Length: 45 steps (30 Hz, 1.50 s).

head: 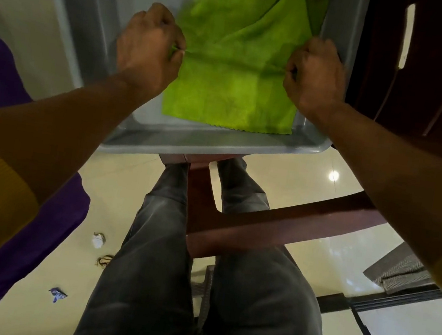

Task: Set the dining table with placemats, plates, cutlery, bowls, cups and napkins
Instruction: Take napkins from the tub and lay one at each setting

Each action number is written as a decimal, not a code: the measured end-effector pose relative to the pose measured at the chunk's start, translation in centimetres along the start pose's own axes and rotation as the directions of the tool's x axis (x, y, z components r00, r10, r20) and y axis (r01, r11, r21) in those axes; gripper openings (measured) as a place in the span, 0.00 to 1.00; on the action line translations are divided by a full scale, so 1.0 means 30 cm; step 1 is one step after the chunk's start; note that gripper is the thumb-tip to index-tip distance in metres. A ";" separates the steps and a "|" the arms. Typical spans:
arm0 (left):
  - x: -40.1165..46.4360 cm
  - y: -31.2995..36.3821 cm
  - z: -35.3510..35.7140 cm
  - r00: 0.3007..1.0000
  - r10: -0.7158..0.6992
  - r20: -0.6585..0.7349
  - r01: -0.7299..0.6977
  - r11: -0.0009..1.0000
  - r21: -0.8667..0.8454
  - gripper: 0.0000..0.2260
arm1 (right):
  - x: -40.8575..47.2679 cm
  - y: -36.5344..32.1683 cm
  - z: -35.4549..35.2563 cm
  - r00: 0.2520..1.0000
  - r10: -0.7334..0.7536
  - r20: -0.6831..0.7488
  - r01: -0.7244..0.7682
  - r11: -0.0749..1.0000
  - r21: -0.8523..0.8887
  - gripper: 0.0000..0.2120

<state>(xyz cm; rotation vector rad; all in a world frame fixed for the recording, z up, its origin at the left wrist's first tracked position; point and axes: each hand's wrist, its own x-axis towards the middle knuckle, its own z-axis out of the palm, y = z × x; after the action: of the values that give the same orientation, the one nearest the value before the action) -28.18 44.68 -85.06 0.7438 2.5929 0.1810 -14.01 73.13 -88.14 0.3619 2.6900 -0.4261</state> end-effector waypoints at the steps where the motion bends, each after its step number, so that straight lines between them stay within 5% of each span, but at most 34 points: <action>1: -0.013 -0.001 -0.020 1.000 0.015 -0.005 -0.015 1.000 -0.013 0.08 | -0.013 -0.004 -0.029 1.000 -0.021 -0.018 0.021 1.000 0.018 0.12; 8: -0.155 0.018 -0.265 0.999 0.037 -0.020 -0.039 0.991 -0.126 0.07 | -0.174 -0.095 -0.320 0.988 -0.060 -0.140 0.084 0.981 0.176 0.03; 15: -0.382 0.039 -0.632 0.998 0.038 -0.042 -0.051 0.932 -0.358 0.13 | -0.331 -0.207 -0.668 0.970 -0.178 -0.165 0.227 0.907 0.355 0.12; 18: -0.476 0.017 -0.777 0.999 0.037 0.006 -0.029 0.874 -0.486 0.07 | -0.350 -0.262 -0.786 0.970 -0.204 -0.131 0.242 0.862 0.446 0.08; 27: -0.835 -0.061 -1.004 0.986 -0.066 0.153 0.167 0.348 -0.923 0.10 | -0.391 -0.525 -1.022 0.942 -0.334 0.034 0.178 0.583 0.793 0.09; 32: -1.000 -0.142 -1.058 0.986 -0.148 0.079 0.096 0.114 -0.989 0.11 | -0.448 -0.733 -1.080 0.922 -0.385 0.028 0.162 0.451 0.878 0.08; 34: -1.075 -0.190 -1.084 0.989 -0.131 0.069 0.076 0.045 -0.996 0.19 | -0.467 -0.796 -1.087 0.898 -0.427 0.111 0.093 0.428 0.899 0.19; 37: -1.189 -0.279 -1.101 0.988 -0.146 0.046 0.048 0.008 -0.999 0.37 | -0.491 -0.875 -1.084 0.811 -0.507 0.292 -0.013 0.483 0.875 0.39; 39: -1.267 -0.348 -1.095 0.986 -0.167 0.022 0.024 0.007 -1.000 0.42 | -0.520 -0.947 -1.058 0.780 -0.507 0.366 -0.018 0.567 0.823 0.38; 45: -1.445 -0.524 -1.004 0.914 -0.397 -0.078 -0.004 0.185 -0.983 0.24 | -0.634 -1.166 -0.992 0.875 -0.361 0.324 -0.049 0.598 0.800 0.29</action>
<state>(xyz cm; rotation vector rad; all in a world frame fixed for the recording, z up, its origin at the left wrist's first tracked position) -15.96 8.15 -45.69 -0.1867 2.0625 1.8240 -17.86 47.55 -45.69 0.1971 1.9102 -1.5761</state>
